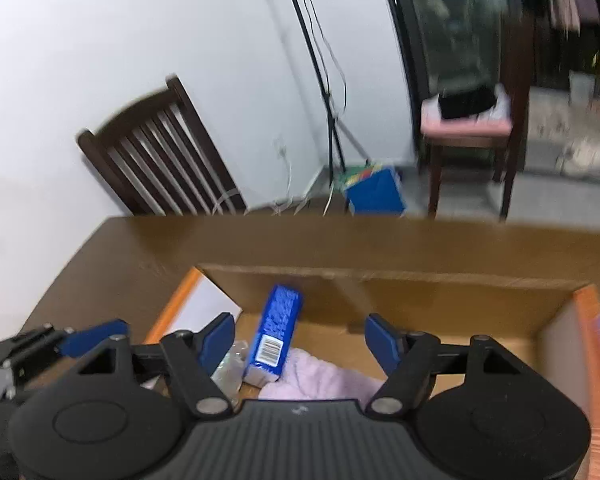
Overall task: Organize soft objects
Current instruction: 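Carry the plastic bag and blue packet into the box and open both grippers, then move the right gripper to the plush lamb and close on its body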
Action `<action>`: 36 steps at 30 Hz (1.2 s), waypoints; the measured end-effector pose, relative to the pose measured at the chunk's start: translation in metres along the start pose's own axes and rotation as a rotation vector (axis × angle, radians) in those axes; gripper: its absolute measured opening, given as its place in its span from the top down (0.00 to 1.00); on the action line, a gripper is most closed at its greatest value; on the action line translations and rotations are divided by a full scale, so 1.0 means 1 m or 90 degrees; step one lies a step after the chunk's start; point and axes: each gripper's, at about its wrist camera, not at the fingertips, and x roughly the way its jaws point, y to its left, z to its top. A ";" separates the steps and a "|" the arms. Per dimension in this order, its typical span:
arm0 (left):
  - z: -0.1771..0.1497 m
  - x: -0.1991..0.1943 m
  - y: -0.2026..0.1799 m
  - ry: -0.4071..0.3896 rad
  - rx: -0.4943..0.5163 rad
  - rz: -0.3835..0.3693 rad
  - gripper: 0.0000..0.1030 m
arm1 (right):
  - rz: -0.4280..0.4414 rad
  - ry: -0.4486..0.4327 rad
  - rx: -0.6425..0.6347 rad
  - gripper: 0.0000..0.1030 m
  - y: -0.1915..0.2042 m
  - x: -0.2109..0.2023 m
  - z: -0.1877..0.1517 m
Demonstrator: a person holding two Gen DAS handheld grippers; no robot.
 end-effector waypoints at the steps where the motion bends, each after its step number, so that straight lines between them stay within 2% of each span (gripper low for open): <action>1: 0.002 -0.018 -0.001 -0.013 0.002 0.002 0.37 | -0.015 -0.010 -0.019 0.25 0.002 -0.024 0.000; 4: -0.001 -0.074 -0.009 -0.059 0.010 0.006 0.29 | -0.059 -0.037 -0.053 0.24 0.008 -0.084 -0.005; 7: -0.019 -0.135 -0.023 -0.098 0.022 -0.004 0.27 | -0.072 -0.064 -0.051 0.21 0.006 -0.147 -0.026; 8: -0.026 -0.153 -0.030 -0.112 0.026 -0.008 0.23 | -0.074 -0.073 -0.050 0.20 0.006 -0.167 -0.036; 9: -0.040 -0.175 -0.036 -0.132 0.031 -0.019 0.19 | -0.077 -0.085 -0.048 0.19 0.006 -0.186 -0.050; 12: -0.081 -0.226 -0.056 -0.163 0.034 -0.053 0.17 | -0.076 -0.131 -0.062 0.16 0.005 -0.243 -0.104; 16: -0.146 -0.270 -0.080 -0.172 0.030 -0.086 0.08 | -0.081 -0.185 -0.093 0.13 0.010 -0.294 -0.191; 18: -0.180 -0.280 -0.089 -0.156 0.028 -0.092 0.07 | -0.087 -0.208 -0.109 0.07 0.012 -0.313 -0.236; 21: -0.225 -0.288 -0.097 -0.128 0.019 -0.088 0.07 | -0.113 -0.232 -0.117 0.07 0.010 -0.321 -0.297; 24: -0.253 -0.293 -0.106 -0.091 0.029 -0.093 0.07 | -0.147 -0.207 -0.093 0.07 0.006 -0.323 -0.349; 26: -0.259 -0.292 -0.106 -0.079 0.032 -0.091 0.07 | -0.139 -0.189 -0.062 0.07 0.001 -0.323 -0.372; 32: -0.251 -0.274 -0.117 -0.074 0.033 -0.097 0.07 | -0.144 -0.184 -0.052 0.07 -0.004 -0.320 -0.387; 36: -0.240 -0.246 -0.134 -0.057 0.040 -0.125 0.08 | -0.129 -0.191 -0.040 0.08 -0.008 -0.309 -0.384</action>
